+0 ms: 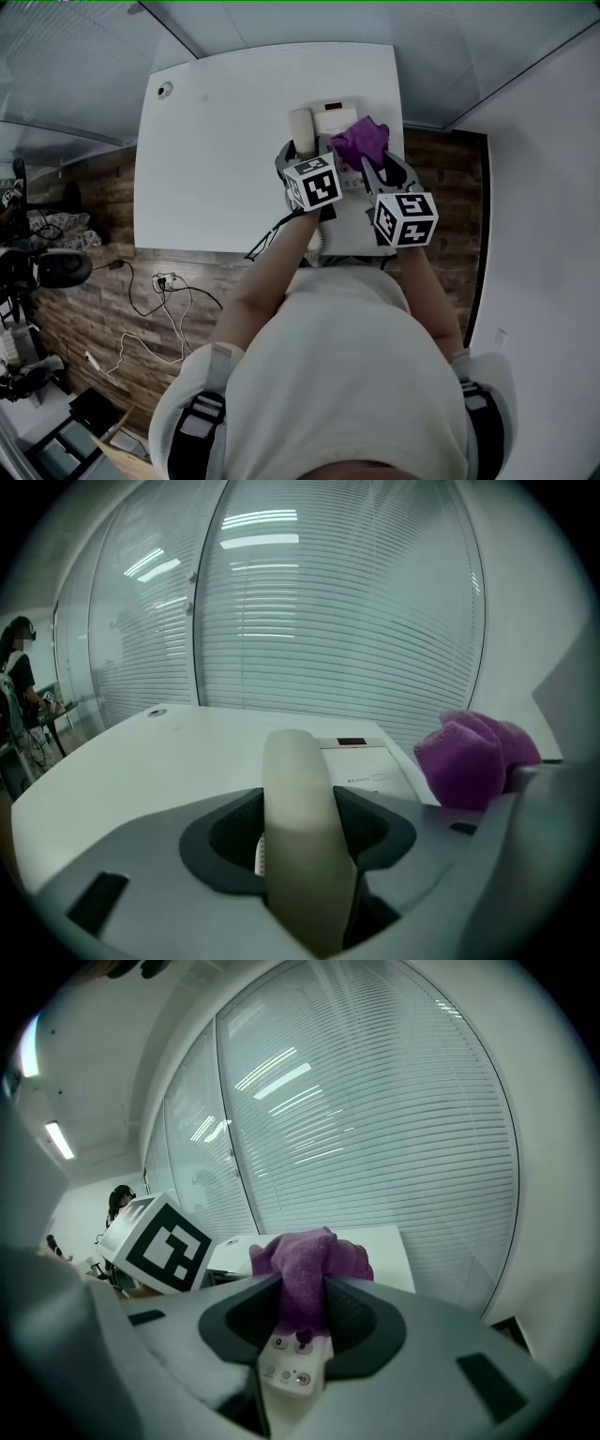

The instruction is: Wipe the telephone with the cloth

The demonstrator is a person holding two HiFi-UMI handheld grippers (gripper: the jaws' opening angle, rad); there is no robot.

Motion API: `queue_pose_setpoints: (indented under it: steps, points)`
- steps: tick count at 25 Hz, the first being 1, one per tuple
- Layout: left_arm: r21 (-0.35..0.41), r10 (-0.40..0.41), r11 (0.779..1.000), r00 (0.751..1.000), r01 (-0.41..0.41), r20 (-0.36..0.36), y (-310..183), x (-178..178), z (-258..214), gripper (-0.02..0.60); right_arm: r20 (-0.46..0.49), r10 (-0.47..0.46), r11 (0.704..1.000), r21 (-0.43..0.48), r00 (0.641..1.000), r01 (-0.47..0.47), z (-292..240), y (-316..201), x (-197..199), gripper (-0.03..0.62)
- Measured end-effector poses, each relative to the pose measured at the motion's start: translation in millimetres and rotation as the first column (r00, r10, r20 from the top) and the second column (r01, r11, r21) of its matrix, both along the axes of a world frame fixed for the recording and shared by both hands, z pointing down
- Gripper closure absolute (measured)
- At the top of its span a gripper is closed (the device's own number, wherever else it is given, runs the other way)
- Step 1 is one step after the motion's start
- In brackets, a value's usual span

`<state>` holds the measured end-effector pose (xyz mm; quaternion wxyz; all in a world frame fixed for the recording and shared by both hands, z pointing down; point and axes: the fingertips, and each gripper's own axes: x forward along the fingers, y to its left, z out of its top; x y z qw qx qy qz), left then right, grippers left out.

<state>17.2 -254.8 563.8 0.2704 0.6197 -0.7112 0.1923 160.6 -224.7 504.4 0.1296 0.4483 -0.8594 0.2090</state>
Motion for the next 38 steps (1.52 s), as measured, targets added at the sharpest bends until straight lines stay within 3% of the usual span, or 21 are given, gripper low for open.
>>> queue_pose_setpoints:
  steps: [7, 14, 18, 22, 30, 38]
  points:
    - [0.006, -0.018, 1.0, 1.0, 0.019, -0.02, 3.9, 2.8, -0.6, 0.348, 0.04, 0.043, 0.999, -0.018, 0.998, -0.042, 2.8, 5.2, 9.6, 0.459]
    - [0.045, 0.023, 0.999, 0.986, -0.015, -0.165, 6.8, -3.6, -9.4, 0.35, 0.069, 0.081, 0.997, -0.001, 0.994, -0.081, -8.5, -1.0, 10.0, 0.459]
    - [0.09, 0.072, 0.995, 0.961, -0.05, -0.266, 14.2, 0.1, -18.9, 0.35, 0.064, 0.081, 0.996, 0.02, 0.995, -0.083, -13.9, 0.2, 7.7, 0.459]
    - [0.138, 0.136, 0.987, 0.911, -0.088, -0.389, 24.5, 7.3, -33.5, 0.35, 0.061, 0.074, 0.997, 0.034, 0.995, -0.076, -20.7, 3.5, 3.7, 0.459]
    - [0.231, 0.235, 0.965, 0.808, -0.125, -0.541, 49.5, 19.8, -60.9, 0.35, 0.069, 0.093, 0.993, 0.062, 0.993, -0.098, -33.9, 6.0, 3.9, 0.459]
    - [0.337, 0.361, 0.926, 0.65, -0.168, -0.669, 68.8, 31.4, -82.4, 0.35, 0.095, 0.102, 0.989, 0.096, 0.99, -0.111, -53.7, 5.6, 3.9, 0.459]
